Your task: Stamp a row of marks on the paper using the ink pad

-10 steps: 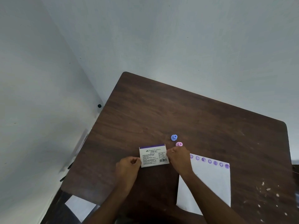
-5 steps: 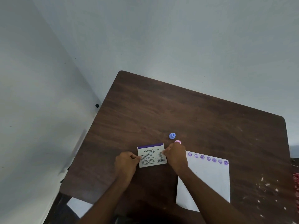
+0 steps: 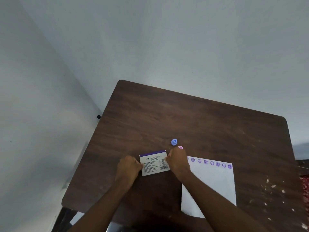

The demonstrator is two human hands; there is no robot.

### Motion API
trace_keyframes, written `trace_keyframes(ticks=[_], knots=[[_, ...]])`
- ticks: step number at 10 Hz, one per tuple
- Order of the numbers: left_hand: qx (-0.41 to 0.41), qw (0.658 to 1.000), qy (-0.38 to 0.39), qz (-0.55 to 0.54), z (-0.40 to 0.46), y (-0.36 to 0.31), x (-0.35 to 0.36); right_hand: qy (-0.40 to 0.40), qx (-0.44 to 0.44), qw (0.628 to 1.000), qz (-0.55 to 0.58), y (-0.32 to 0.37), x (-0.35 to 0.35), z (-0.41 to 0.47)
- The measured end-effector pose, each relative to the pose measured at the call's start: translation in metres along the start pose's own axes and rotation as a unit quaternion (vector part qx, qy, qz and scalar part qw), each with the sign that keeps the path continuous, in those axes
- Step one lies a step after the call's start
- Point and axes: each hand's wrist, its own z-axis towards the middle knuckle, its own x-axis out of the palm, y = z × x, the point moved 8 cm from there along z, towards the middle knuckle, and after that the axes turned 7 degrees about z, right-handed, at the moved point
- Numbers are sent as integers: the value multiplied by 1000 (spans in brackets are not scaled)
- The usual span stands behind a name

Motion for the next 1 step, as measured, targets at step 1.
trace_keyframes(ticks=[1], knots=[[60, 996, -45, 49, -2, -18, -14, -34, -91, 995, -26, 14, -19, -8]])
